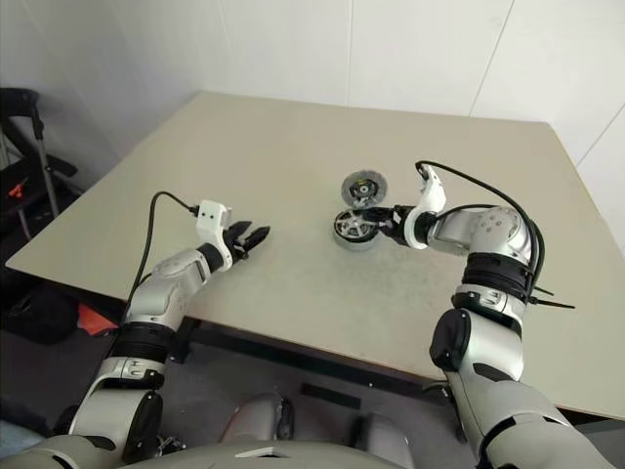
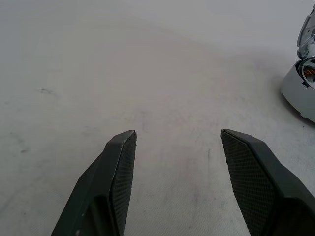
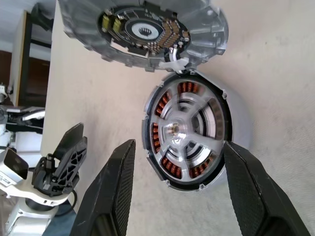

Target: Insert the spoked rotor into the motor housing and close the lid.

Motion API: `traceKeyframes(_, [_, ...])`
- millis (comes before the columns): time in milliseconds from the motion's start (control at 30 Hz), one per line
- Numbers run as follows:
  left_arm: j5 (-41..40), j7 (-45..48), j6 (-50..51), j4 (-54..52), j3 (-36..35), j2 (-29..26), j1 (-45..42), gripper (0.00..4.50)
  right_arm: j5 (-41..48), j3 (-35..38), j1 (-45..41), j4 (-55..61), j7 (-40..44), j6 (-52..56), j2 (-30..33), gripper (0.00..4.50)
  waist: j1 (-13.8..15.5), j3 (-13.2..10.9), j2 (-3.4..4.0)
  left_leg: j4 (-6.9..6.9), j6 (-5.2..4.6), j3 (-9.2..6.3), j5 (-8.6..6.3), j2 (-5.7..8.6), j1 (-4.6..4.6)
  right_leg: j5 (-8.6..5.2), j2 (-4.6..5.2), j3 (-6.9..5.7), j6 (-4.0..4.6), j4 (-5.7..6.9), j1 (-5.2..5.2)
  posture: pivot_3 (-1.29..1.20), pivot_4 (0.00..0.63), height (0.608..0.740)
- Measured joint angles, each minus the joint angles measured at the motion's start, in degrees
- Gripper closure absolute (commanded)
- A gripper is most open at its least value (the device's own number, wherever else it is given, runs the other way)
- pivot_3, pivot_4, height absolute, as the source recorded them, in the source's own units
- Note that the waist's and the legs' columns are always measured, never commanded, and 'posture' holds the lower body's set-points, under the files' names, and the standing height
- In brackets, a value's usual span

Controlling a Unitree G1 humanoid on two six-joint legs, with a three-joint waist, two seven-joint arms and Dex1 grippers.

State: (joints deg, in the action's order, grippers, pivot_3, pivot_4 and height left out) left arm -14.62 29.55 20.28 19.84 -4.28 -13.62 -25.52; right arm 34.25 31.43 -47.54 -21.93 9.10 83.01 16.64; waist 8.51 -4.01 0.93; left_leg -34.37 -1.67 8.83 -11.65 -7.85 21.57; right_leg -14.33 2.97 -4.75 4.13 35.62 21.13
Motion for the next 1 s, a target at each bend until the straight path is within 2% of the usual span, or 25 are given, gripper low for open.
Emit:
traceKeyframes(167, [0.15,0.11,-0.07,0.17,0.00,0.01,-0.02,1.59,-0.07,-3.97,1.27,6.52,2.15,-0.30,1.45,1.34,0.00,0.00,0.00,0.03,0.00,0.00,0.00,0.00,-0.02,0.02,0.00,0.00,-0.03,-0.01,-0.01,0.00,0.000,0.740])
traceKeyframes(300, [0.25,0.16,-0.18,0.38,0.00,-0.01,-0.05,1.59,-0.93,-11.29,5.62,13.10,6.28,-5.57,3.74,1.34,0.05,0.00,0.00,0.04,0.00,0.00,0.00,0.00,-0.04,0.02,0.00,0.00,-0.05,-0.06,-0.05,0.00,0.000,0.740])
traceKeyframes(367, [0.34,0.17,-0.36,0.56,0.01,0.04,-0.17,1.59,-2.57,-17.04,9.47,16.81,9.88,-11.51,5.08,1.34,0.10,0.00,-0.01,0.04,-0.01,0.00,-0.01,0.00,-0.03,0.02,0.00,0.00,-0.06,-0.09,-0.06,0.00,0.000,0.740])
traceKeyframes(500, [0.44,0.17,-0.50,1.22,0.03,0.15,-0.49,1.59,-10.48,-28.20,14.71,15.72,12.87,-25.56,5.86,2.59,-0.03,0.00,-0.01,0.04,-0.01,0.00,0.00,0.01,-0.04,0.02,0.00,0.00,-0.06,-0.09,-0.06,0.00,0.000,0.740])
traceKeyframes(667, [0.46,0.16,-0.54,1.28,0.03,0.14,-0.60,1.59,-15.55,-31.03,14.64,10.31,13.79,-35.33,5.23,4.22,-0.24,0.00,-0.02,0.04,-0.02,0.00,0.00,0.01,-0.05,-0.09,0.00,0.01,0.14,-0.07,-0.06,0.00,0.000,0.740])
traceKeyframes(1000, [0.51,0.08,-0.55,1.27,-0.05,-0.13,-0.58,1.59,-16.37,-31.79,12.21,7.52,16.95,-39.18,2.81,4.37,-1.19,0.00,-0.02,0.04,-0.11,0.00,-0.04,0.01,0.02,-0.09,0.00,0.01,0.18,-0.08,-0.03,0.00,0.000,0.740])
